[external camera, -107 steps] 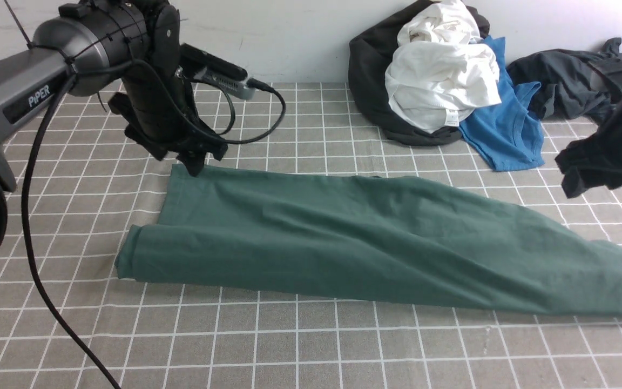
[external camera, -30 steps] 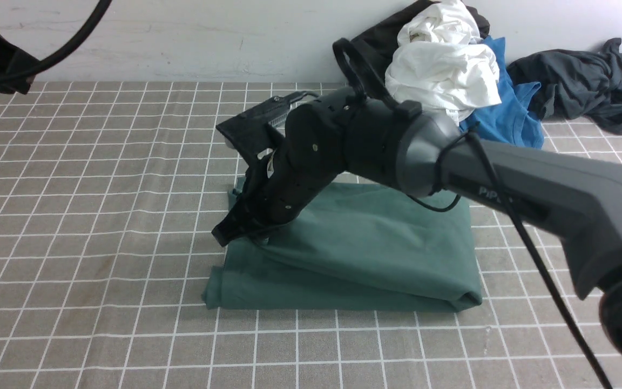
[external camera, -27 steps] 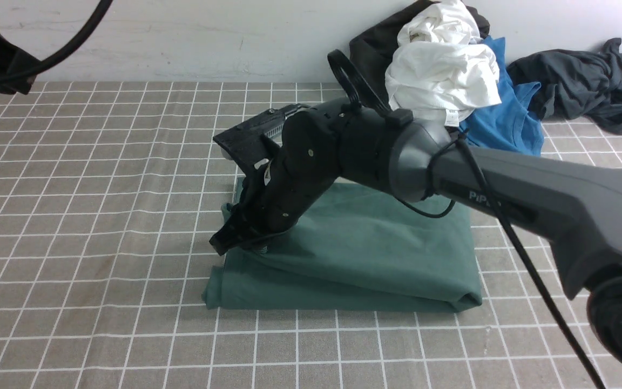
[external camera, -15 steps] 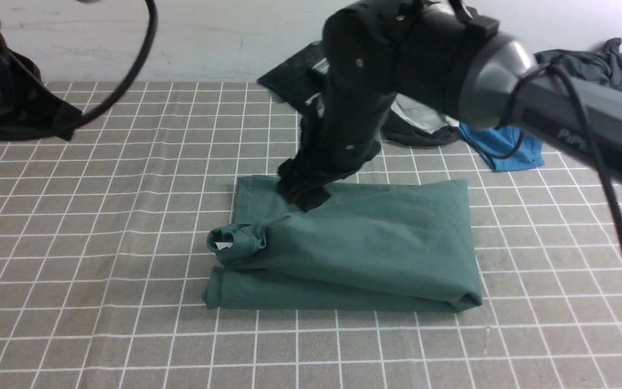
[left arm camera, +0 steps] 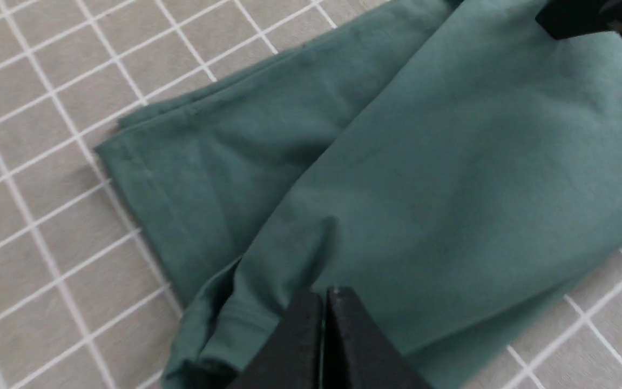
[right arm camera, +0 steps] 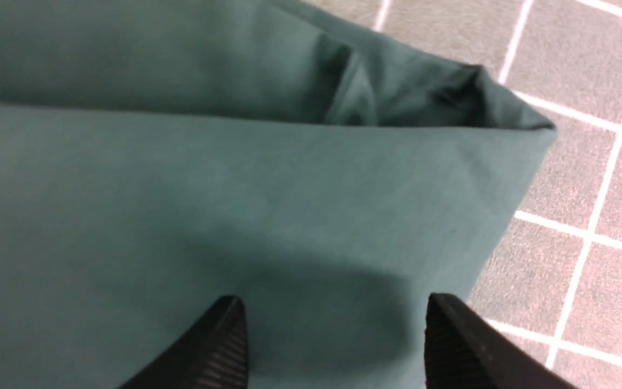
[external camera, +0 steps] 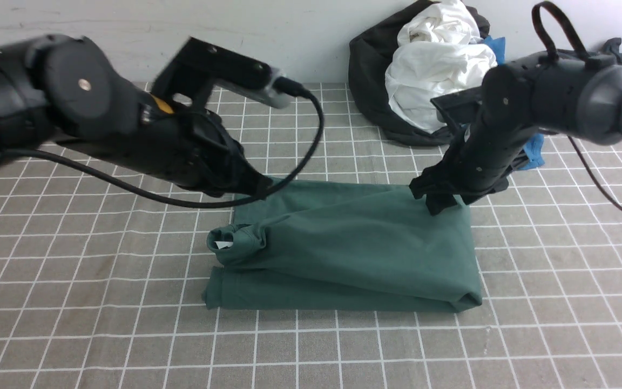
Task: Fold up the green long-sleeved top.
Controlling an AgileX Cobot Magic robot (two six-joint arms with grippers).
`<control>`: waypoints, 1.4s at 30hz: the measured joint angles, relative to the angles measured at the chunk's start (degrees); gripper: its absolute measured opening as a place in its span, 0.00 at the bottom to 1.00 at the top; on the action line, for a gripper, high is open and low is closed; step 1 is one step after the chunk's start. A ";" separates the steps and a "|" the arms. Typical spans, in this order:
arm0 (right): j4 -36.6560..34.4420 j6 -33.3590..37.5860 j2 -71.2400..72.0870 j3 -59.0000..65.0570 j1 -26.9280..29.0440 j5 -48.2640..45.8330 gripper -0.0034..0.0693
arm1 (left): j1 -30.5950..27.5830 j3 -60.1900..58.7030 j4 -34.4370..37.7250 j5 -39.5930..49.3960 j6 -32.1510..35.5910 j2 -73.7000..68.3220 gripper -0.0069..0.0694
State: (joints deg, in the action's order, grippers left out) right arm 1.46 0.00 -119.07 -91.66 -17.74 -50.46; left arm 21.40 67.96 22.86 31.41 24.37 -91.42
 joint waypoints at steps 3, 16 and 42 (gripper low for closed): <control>-1.46 -0.31 -1.55 1.88 1.72 3.00 0.59 | 0.32 0.77 1.49 -2.31 2.50 -11.06 0.08; -1.46 1.06 2.97 2.26 1.98 3.37 0.58 | 0.26 1.96 -0.03 3.01 3.12 -18.25 0.08; -7.51 7.21 71.04 40.81 1.98 13.24 0.26 | 0.26 -28.14 -22.86 21.21 -19.52 63.32 0.08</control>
State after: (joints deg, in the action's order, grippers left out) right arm -6.05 7.22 -48.03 -50.86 -15.76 -37.22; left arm 21.66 39.82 0.00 52.62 4.85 -28.10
